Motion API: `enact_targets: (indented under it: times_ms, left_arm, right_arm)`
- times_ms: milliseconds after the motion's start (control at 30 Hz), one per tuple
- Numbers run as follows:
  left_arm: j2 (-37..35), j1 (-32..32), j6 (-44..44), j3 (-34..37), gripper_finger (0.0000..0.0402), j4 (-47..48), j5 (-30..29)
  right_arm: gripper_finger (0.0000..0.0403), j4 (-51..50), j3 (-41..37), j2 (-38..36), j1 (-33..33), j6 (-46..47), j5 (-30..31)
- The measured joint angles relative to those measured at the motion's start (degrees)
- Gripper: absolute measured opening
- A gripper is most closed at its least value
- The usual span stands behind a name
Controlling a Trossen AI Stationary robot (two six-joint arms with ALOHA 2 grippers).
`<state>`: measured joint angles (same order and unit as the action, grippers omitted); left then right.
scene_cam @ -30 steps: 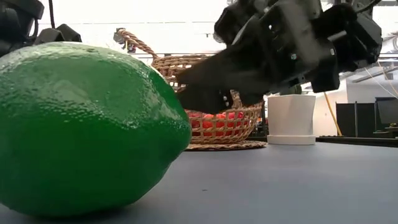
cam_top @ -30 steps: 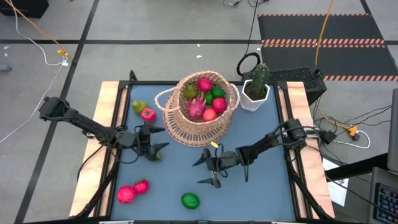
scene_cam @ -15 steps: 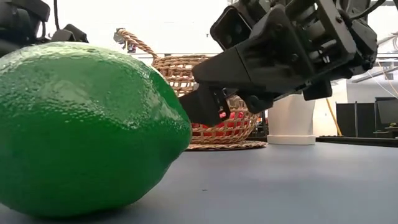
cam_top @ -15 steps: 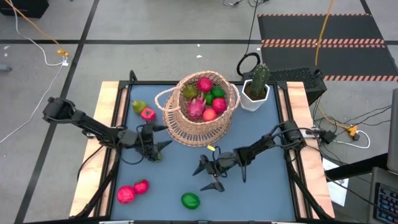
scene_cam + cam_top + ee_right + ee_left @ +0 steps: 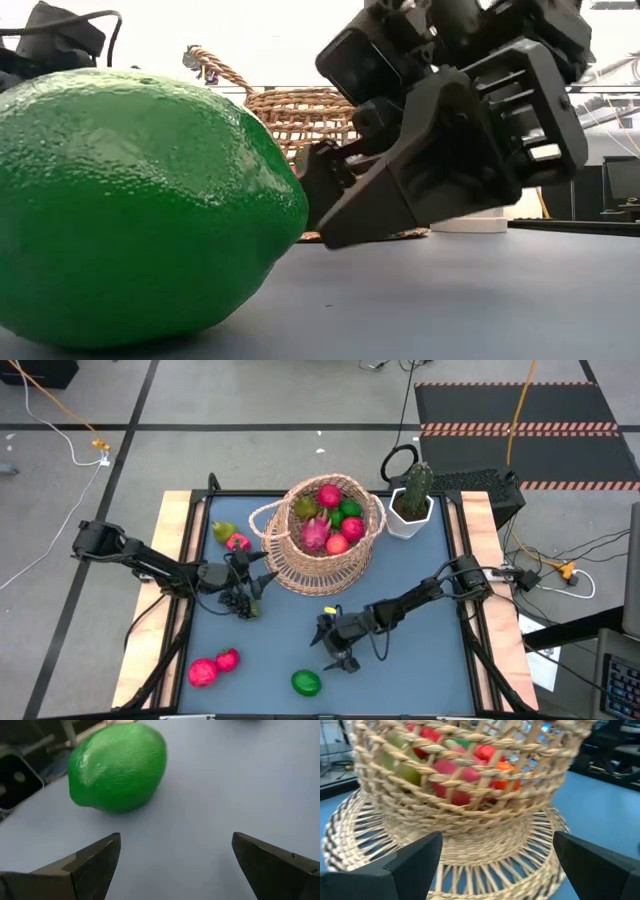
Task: Build produce basket
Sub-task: Put the lime into the basket
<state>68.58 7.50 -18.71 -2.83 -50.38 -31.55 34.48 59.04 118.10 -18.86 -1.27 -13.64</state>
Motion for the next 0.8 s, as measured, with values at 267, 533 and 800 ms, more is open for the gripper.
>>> enact_targets:
  times_ms: [267,533,800]
  left_arm:
    - [2.35,-1.44,-0.97,-0.02,0.0381,0.05,0.12]
    - [2.38,-2.24,-2.11,-0.02,0.0381,-0.04,0.03]
    - [2.42,-1.99,-4.55,-1.12,0.0381,-0.47,0.55]
  right_arm:
    - [0.0375,-5.13,5.4,-0.08,1.71,-9.93,-1.06]
    - [0.0375,-4.79,5.97,-0.04,3.45,-6.9,-14.65]
    - [0.0375,-9.88,10.56,5.21,3.26,-7.09,-16.78]
